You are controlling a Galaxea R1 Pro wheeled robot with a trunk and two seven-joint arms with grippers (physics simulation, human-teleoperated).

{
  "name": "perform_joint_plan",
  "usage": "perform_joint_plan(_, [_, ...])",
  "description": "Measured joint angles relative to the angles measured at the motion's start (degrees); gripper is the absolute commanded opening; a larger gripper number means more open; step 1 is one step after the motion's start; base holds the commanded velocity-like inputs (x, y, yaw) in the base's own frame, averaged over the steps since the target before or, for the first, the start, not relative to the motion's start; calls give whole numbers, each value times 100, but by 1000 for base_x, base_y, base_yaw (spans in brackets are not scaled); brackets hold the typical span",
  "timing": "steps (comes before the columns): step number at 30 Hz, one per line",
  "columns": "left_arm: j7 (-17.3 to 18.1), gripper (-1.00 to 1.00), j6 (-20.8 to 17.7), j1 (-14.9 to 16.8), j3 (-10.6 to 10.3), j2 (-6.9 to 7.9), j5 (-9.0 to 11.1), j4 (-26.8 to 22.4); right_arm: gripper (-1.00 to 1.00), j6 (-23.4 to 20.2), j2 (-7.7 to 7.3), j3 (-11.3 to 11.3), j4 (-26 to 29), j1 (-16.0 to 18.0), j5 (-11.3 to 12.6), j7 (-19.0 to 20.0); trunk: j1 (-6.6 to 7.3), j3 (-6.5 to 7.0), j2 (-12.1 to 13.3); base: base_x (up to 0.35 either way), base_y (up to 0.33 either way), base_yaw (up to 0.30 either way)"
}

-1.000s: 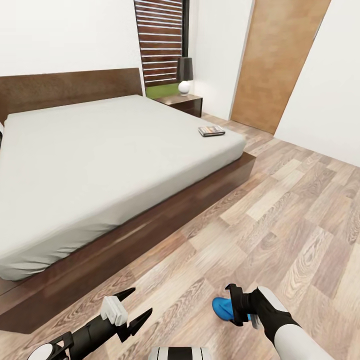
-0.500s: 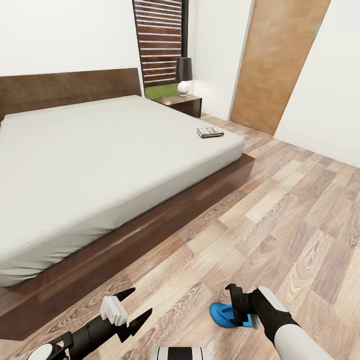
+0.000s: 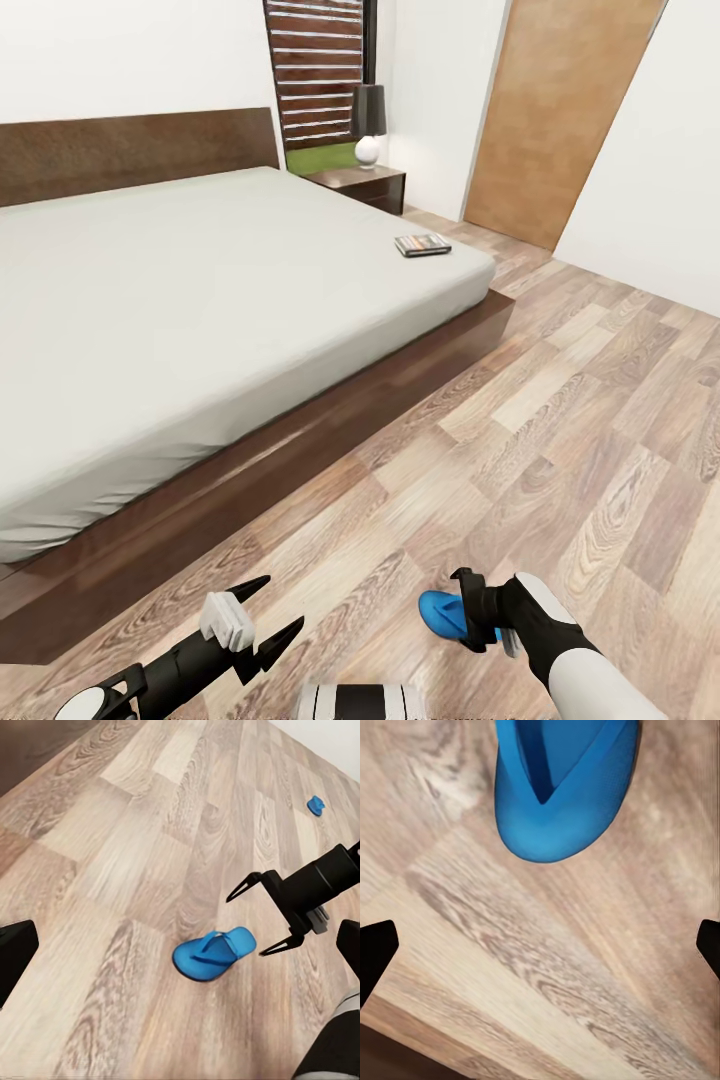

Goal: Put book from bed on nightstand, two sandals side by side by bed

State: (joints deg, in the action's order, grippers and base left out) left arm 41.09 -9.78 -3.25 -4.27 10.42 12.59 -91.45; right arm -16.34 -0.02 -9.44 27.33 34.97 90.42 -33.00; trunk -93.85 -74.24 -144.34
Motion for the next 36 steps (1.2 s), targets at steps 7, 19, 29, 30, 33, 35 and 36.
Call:
perform_joint_plan(7, [0,100,0,0,0,0,-1,0,100,0,0,0,0,0,0,0,-18,-155,-9,0,0,0])
perform_joint_plan(19, [0,100,0,0,0,0,1,0,100,0,0,0,0,0,-2,1,-49,-421,-26,0,0,0])
perform_joint_plan(29, [4,100,-2,0,7,0,8,0,100,0,0,0,0,0,-1,-2,-56,-488,-30,0,0,0])
perform_joint_plan(30, [3,100,-3,0,8,0,8,0,100,0,0,0,0,0,0,-1,-56,-488,-30,55,0,0])
perform_joint_plan(33, [1,100,-7,0,11,0,2,0,100,0,0,0,0,0,0,2,-54,-488,-30,173,0,0])
perform_joint_plan(35, [0,100,-4,0,14,0,5,0,100,0,0,0,0,0,-2,2,-54,-488,-30,261,0,0])
perform_joint_plan(36, [0,100,-2,0,16,0,6,0,100,0,0,0,0,0,-1,3,-53,-488,-30,269,0,0])
